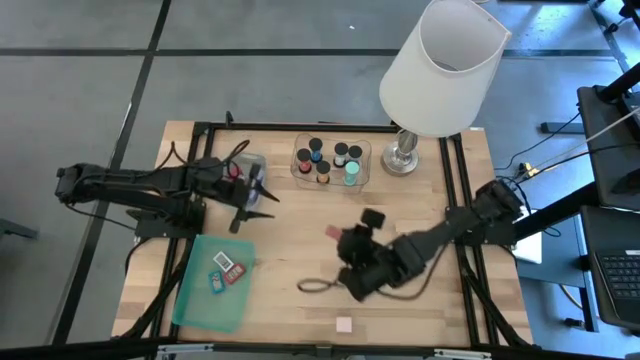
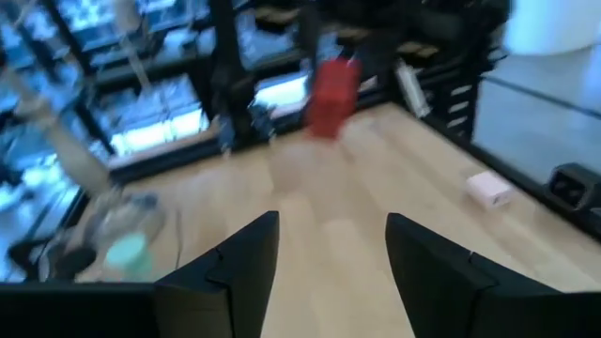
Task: Pick & Place Office items
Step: Put the red charger adapter into the gray bin
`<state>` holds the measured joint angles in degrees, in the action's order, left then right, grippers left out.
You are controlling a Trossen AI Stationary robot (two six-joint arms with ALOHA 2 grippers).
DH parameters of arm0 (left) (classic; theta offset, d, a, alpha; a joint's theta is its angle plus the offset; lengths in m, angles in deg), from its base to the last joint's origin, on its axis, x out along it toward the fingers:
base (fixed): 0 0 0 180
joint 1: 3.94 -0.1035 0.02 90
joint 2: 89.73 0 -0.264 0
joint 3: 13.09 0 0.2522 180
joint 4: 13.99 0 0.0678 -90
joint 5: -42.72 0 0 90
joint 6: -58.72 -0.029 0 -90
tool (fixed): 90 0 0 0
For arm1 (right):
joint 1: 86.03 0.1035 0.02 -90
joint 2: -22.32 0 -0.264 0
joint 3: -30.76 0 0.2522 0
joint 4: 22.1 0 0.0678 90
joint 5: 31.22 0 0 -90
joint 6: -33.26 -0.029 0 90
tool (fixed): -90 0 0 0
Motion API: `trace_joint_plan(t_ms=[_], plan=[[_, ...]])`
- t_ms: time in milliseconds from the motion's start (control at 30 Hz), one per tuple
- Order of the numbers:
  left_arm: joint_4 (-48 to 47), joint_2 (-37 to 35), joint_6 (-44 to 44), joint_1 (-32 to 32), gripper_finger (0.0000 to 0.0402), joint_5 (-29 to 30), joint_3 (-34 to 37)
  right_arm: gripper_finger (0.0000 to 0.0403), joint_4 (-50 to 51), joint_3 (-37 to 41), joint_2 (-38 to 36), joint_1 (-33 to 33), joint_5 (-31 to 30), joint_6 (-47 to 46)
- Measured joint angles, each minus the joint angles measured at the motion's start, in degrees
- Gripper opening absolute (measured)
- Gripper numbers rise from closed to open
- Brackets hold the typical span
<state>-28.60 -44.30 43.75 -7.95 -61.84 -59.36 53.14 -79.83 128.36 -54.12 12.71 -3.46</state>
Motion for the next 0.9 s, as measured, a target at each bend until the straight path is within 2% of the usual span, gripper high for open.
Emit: trace_joint_plan(t_ms=[200, 400, 567, 633, 767, 900], plan=[[5.83, 0.74, -0.68, 3.75, 0.0228, 0.03, 0.0, 0.0131, -12.55, -0.87, 0.02, -6.97, -0.12, 16.09], [13.82, 3.34, -2.52, 4.73, 0.0262, 0.79, 0.0, 0.0132, -30.38, -0.88, 0.02, -12.13, 5.84, 31.16], [20.65, 4.87, -9.47, 5.11, 0.0269, 10.21, 0.0, 0.0132, -37.5, -0.89, 0.02, -14.27, 10.15, 37.53], [22.16, 5.37, -10.22, 5.25, 0.0269, 11.07, 0.0, 0.0132, -38.83, -0.89, 0.02, -14.77, 10.38, 38.63], [22.08, 6.23, -10.26, 5.25, 0.0269, 8.65, 0.0, 0.0132, -40.72, -0.89, 0.02, -15.29, 10.13, 40.31], [22.11, 6.93, -8.81, 5.23, 0.026, 10.77, 0.0, 0.0132, -41.63, -0.89, 0.02, -15.33, 11.01, 42.48]])
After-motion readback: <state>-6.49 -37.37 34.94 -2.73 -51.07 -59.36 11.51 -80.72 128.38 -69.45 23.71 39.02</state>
